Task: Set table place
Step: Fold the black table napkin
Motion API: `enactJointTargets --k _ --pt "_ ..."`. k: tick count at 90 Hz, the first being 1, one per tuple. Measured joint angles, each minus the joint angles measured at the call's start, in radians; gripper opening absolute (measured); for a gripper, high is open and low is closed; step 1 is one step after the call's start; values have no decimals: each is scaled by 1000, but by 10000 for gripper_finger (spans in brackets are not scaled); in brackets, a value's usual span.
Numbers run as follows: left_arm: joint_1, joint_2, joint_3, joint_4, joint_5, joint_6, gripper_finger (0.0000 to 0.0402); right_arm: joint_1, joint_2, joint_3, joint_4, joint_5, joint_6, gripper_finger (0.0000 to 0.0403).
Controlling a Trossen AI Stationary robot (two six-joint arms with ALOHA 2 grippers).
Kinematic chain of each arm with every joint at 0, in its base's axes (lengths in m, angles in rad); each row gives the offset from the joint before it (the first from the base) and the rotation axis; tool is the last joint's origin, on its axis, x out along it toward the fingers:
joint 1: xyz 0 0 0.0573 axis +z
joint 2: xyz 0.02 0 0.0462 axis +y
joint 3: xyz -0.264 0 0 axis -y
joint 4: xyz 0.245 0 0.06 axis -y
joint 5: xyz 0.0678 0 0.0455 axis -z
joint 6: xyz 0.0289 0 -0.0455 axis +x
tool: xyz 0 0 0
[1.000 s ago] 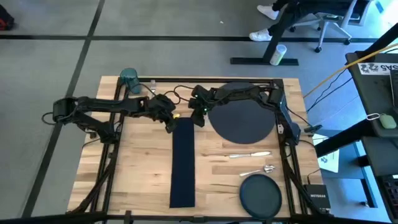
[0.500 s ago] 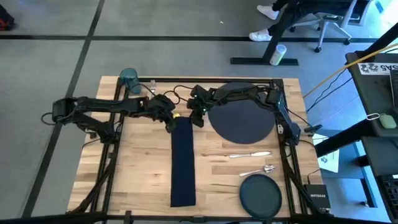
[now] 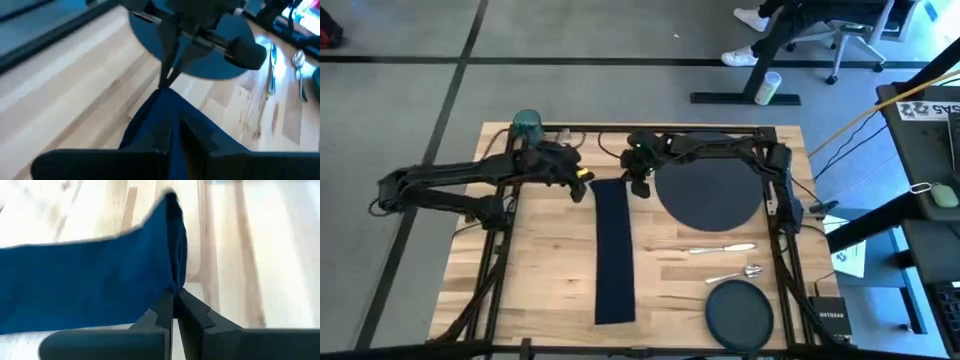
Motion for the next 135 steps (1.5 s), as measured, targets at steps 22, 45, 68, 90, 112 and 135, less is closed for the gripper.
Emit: enactJointTargets --k 22,45,68,90,112,135 --pt "46 -198 0 -132 -22 -8 14 52 -82 1 4 41 -32 0" --pt "99 -264 -10 -225 -23 -12 14 171 -160 2 4 128 -65 0" --pt "101 -279 -166 -130 -23 -77 14 312 -179 2 -12 271 -76 0" --pt "44 -282 -295 -2 -19 -147 14 444 -179 2 -13 400 -75 0" --pt "-34 -282 -301 35 -22 -157 14 557 -179 2 -12 479 -51 0" --pt "-78 -282 -301 62 -26 -158 14 646 -173 1 -15 554 4 0"
